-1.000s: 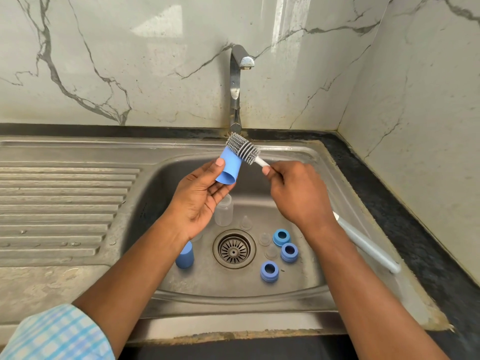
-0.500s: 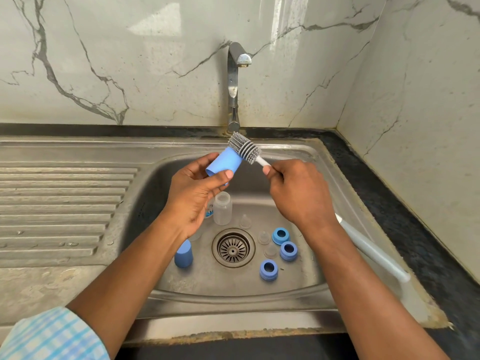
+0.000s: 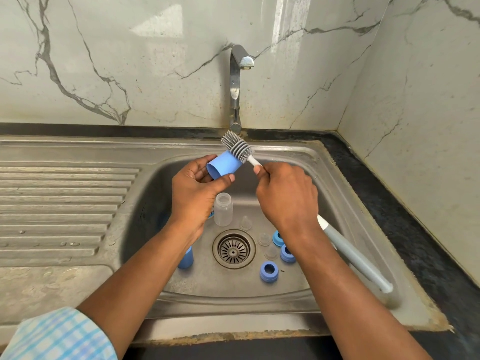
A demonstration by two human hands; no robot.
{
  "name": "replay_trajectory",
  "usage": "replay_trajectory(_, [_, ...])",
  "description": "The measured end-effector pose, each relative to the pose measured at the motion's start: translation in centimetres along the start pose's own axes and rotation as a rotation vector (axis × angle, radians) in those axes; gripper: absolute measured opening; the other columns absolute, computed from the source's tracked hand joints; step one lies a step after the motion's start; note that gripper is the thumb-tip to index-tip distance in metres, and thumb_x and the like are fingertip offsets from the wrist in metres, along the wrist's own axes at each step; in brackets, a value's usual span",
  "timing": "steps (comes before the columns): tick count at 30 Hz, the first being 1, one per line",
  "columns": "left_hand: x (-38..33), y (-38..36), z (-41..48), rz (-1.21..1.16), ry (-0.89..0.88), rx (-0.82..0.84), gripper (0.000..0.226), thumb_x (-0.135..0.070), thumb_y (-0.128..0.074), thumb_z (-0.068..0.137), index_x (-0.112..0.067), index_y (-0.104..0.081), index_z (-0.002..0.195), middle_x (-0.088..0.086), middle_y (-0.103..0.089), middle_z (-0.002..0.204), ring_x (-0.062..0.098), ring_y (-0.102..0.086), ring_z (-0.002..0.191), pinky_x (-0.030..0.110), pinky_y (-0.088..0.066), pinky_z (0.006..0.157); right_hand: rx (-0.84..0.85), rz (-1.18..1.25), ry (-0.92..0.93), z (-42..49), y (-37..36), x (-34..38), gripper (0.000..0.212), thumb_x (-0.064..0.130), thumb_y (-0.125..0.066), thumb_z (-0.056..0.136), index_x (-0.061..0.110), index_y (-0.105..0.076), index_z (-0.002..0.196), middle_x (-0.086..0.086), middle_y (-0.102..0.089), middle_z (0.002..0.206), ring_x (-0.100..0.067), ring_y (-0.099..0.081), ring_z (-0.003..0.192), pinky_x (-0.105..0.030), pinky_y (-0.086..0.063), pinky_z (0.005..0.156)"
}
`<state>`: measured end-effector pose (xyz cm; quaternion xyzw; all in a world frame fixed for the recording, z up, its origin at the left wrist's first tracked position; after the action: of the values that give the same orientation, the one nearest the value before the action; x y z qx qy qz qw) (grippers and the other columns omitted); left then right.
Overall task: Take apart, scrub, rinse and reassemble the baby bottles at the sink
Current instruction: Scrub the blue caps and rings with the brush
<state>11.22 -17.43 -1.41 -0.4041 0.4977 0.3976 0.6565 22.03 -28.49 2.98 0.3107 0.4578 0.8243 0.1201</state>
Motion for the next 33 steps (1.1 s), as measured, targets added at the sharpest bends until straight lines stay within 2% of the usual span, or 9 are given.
replay_trajectory(3, [0.1,0.3,0.0,0.013,-0.02,-0.017,0.044,0.001,-0.082,0.074,-0.015,-0.069,0.114,-0.006,-0.075,0.1,0.004,-0.071,0.094,0.023,-0.057,0.081,0.06,0.071,0.074,-0.1,0.0,-0.1,0.033,0.039,-0.044,0.103,0.022,-0.057,0.079,0.003,-0.051,0.066,-0.023,-0.046,0.061,-0.031,-0.034,0.059])
replay_trajectory(6, [0.2,0.6,0.1,0.043,-0.045,-0.016,0.037,0.0,-0.081,0.074,-0.021,-0.072,0.103,-0.003,-0.076,0.099,0.011,-0.071,0.097,0.036,-0.058,0.087,0.167,0.071,0.178,-0.8,-0.1,0.3,0.033,0.041,-0.046,0.101,0.026,-0.048,0.072,0.006,-0.046,0.059,-0.021,-0.046,0.057,-0.031,-0.035,0.057])
replay_trajectory(12, [0.0,-0.2,-0.4,0.092,-0.075,0.007,0.046,0.0,-0.082,0.074,-0.018,-0.068,0.115,-0.008,-0.072,0.104,-0.002,-0.068,0.088,0.02,-0.056,0.075,0.004,0.043,0.014,0.4,0.1,-1.1,0.033,0.041,-0.046,0.101,0.02,-0.059,0.079,0.001,-0.049,0.066,-0.028,-0.048,0.064,-0.033,-0.035,0.06])
replay_trajectory(16, [0.0,0.1,-0.2,0.001,-0.006,-0.003,0.046,-0.002,-0.08,0.078,-0.021,-0.067,0.118,-0.005,-0.071,0.11,0.009,-0.071,0.093,0.024,-0.057,0.076,0.006,0.064,0.038,0.1,0.0,-1.3,0.035,0.04,-0.046,0.101,0.022,-0.052,0.073,0.004,-0.045,0.059,-0.024,-0.046,0.059,-0.032,-0.033,0.058])
replay_trajectory(20, [-0.3,-0.1,-0.4,-0.1,0.091,0.055,0.042,-0.008,-0.075,0.085,-0.022,-0.063,0.122,0.003,-0.07,0.113,0.021,-0.074,0.079,0.03,-0.061,0.071,-0.015,0.046,-0.002,0.5,0.4,-2.1,0.036,0.041,-0.047,0.101,0.022,-0.051,0.07,0.004,-0.045,0.058,-0.021,-0.042,0.055,-0.031,-0.03,0.055])
replay_trajectory(23, [-0.4,-0.3,-0.2,-0.233,0.177,0.086,0.032,-0.008,-0.069,0.089,-0.021,-0.065,0.118,0.008,-0.069,0.113,0.024,-0.073,0.085,0.029,-0.06,0.077,-0.011,0.057,-0.024,0.6,0.3,-2.7,0.04,0.04,-0.048,0.101,0.02,-0.048,0.066,0.005,-0.043,0.055,-0.019,-0.041,0.051,-0.03,-0.024,0.05])
replay_trajectory(27, [-0.1,-0.1,0.4,-0.424,0.282,0.092,0.022,-0.01,-0.061,0.094,-0.019,-0.068,0.113,0.001,-0.074,0.105,0.026,-0.07,0.101,0.033,-0.058,0.089,-0.004,0.067,-0.022,0.7,0.1,-2.8,0.041,0.04,-0.049,0.1,0.019,-0.048,0.065,0.005,-0.045,0.055,-0.015,-0.041,0.05,-0.028,-0.022,0.047])
replay_trajectory(30, [0.0,0.2,0.7,-0.432,0.291,0.048,0.035,-0.001,-0.067,0.088,-0.013,-0.062,0.12,0.007,-0.072,0.109,0.024,-0.07,0.105,0.032,-0.057,0.09,-0.014,0.073,-0.005,0.7,0.1,-2.8,0.04,0.041,-0.048,0.1,0.02,-0.049,0.066,0.004,-0.045,0.055,-0.019,-0.042,0.051,-0.03,-0.027,0.05])
replay_trajectory(33, [0.1,0.3,0.8,-0.365,0.268,0.011,0.032,0.002,-0.07,0.084,-0.005,-0.064,0.115,0.0,-0.076,0.091,0.017,-0.071,0.096,0.026,-0.057,0.089,-0.009,0.107,0.042,0.5,0.2,-2.4,0.039,0.04,-0.049,0.1,0.02,-0.052,0.067,0.005,-0.045,0.053,-0.016,-0.042,0.049,-0.029,-0.028,0.05])
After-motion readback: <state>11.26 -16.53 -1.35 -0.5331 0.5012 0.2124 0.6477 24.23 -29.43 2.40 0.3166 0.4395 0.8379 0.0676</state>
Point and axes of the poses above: each hand's wrist, its own z-axis towards the middle knuckle, its own y-axis out of the back of the hand, x = y × z, the point moved 2 cm from there along z, towards the middle knuckle
